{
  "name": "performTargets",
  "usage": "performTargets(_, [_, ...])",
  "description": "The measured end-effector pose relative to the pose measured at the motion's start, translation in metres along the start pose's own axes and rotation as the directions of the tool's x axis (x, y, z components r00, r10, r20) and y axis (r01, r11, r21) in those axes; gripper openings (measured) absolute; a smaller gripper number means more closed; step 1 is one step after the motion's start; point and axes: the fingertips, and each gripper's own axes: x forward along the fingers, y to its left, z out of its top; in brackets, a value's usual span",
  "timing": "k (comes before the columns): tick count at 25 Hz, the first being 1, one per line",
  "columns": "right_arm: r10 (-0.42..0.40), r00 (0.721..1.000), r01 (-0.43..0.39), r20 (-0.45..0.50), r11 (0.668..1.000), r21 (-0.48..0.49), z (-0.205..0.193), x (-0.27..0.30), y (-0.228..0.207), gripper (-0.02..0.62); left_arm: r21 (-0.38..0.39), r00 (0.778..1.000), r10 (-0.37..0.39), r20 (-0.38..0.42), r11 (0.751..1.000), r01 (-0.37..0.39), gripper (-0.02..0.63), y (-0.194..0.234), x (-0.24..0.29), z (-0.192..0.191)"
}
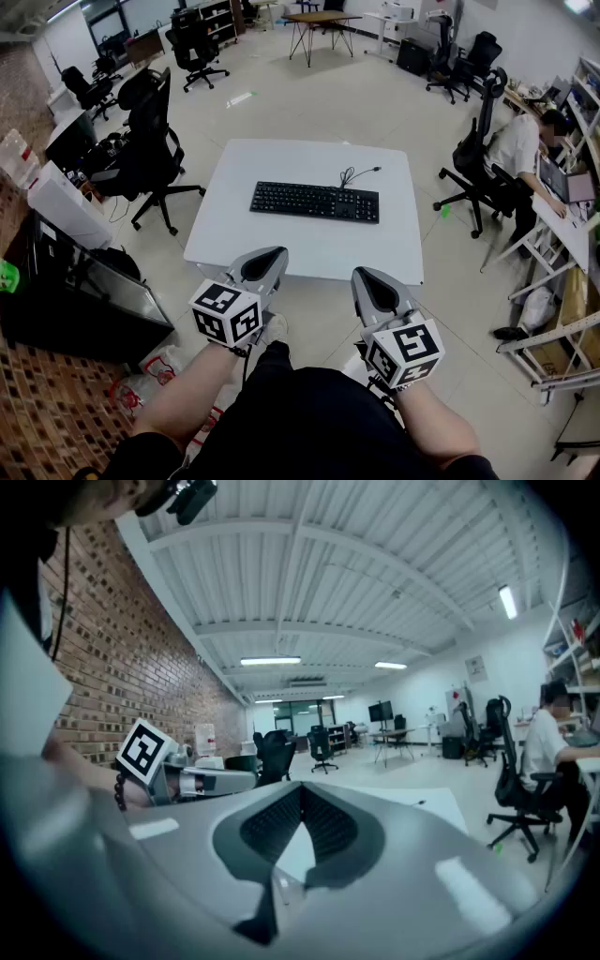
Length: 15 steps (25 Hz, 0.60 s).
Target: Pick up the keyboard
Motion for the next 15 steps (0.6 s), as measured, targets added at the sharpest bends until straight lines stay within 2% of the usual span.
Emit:
performTargets(7, [-0.031,0.999,0.031,-0.026,1.000,0.006,-0.004,0.030,-0.022,0.002,-0.062,0.997,0.064,-0.045,0.996,-0.067,0.033,0.077,0.031,-0.006])
performTargets(15, [-0.039,0.992,0.049,-0.121,0.996,0.080,-0.023,0.100,-0.052,0.002,-0.166,0.975,0.132,-0.177,0.973,-0.162,0.118,0.186,0.082,-0.036])
